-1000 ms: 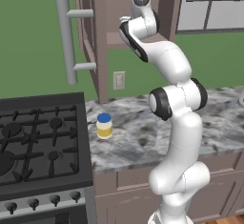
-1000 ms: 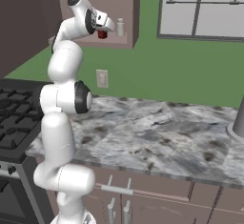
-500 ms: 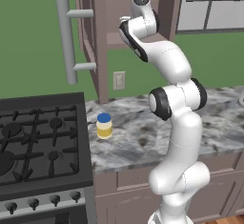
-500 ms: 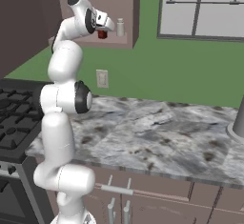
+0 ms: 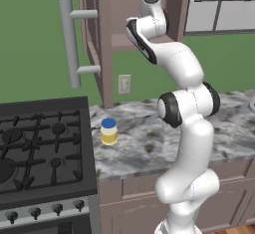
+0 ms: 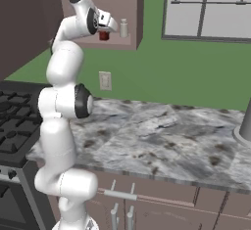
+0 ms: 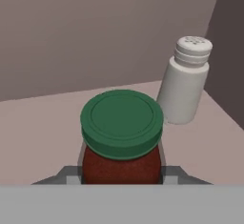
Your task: Collect the paprika, mayonnaise, and shaker from the cabinet and place them next to the stove.
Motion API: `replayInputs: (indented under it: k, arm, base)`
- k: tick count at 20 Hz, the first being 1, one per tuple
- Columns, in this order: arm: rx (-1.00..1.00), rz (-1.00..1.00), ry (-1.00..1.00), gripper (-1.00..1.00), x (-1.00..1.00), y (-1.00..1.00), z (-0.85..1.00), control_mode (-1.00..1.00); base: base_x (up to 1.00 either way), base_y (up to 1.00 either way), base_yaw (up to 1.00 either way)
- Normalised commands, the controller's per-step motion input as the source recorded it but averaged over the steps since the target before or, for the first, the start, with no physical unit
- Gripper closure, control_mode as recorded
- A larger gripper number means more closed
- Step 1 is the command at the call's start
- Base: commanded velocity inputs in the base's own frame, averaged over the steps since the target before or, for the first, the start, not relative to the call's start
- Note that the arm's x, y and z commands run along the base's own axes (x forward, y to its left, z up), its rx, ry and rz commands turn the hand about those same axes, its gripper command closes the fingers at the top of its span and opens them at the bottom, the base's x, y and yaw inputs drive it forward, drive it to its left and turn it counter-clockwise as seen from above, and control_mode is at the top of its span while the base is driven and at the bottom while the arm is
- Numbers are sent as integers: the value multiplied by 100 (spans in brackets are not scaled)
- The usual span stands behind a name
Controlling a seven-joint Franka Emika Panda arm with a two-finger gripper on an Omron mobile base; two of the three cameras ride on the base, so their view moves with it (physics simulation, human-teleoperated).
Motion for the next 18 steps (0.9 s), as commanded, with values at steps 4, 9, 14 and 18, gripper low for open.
replayInputs:
  k: [4,9,14,18]
  arm:
    - [0,17,0,100,-66,-15,-23,-100]
    - [0,25,-1,100,-91,-10,-29,-100]
    - [0,34,-5,100,-100,-1,-39,-100]
    - [0,39,-6,100,-94,0,-37,-100]
  base:
    - [0,0,0]
    - [0,0,0]
    - [0,0,0]
    - [0,0,0]
